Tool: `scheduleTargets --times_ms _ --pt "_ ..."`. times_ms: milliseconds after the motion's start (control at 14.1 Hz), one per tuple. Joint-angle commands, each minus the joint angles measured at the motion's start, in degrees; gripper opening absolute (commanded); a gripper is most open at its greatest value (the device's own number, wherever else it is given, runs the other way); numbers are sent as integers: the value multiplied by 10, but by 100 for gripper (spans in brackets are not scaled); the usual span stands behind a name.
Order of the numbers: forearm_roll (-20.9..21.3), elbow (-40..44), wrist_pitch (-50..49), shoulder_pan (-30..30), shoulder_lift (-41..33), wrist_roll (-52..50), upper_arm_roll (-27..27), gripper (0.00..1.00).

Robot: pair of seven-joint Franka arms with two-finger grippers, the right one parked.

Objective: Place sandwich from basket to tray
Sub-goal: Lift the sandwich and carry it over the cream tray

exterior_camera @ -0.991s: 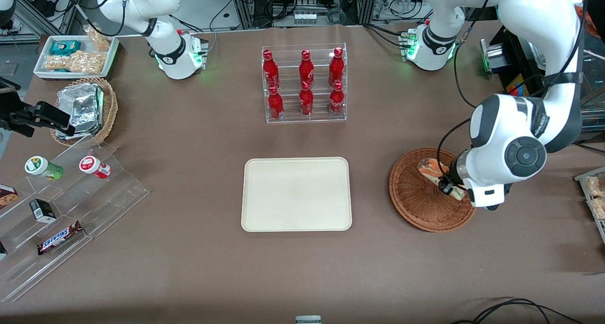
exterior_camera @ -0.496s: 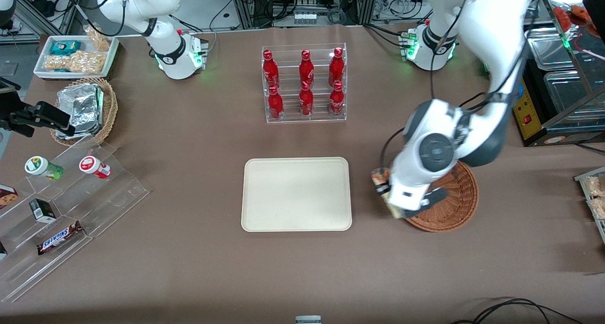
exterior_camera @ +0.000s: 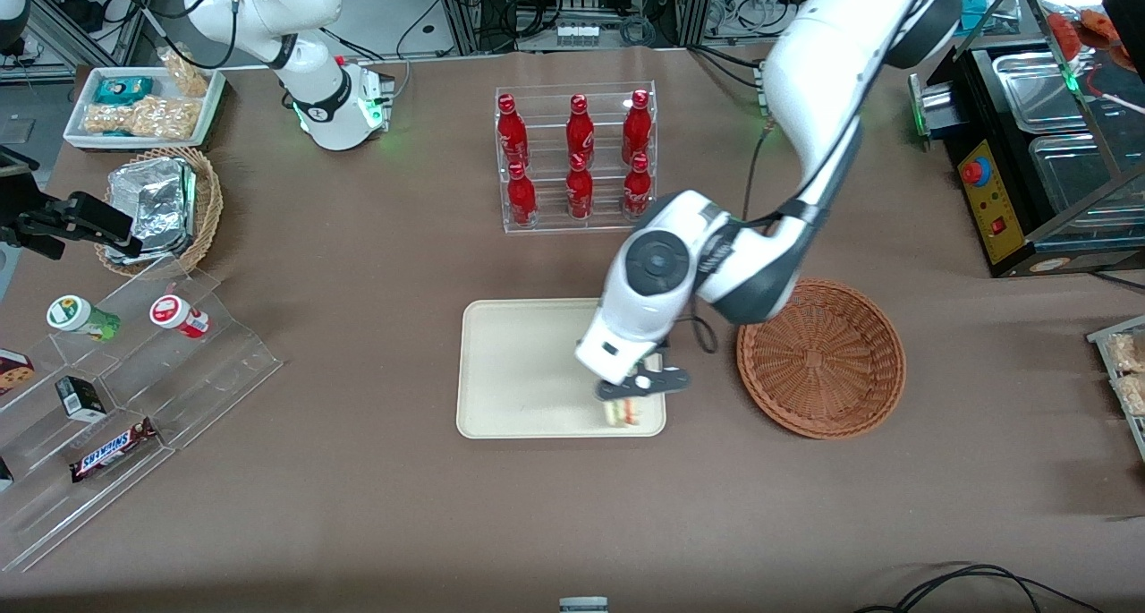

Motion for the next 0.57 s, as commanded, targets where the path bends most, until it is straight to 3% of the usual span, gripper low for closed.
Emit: scheduleTargets --times_ms 0,496 --pt "9 37 13 -31 40 6 4 3" --pt "10 57 64 -73 106 42 4 5"
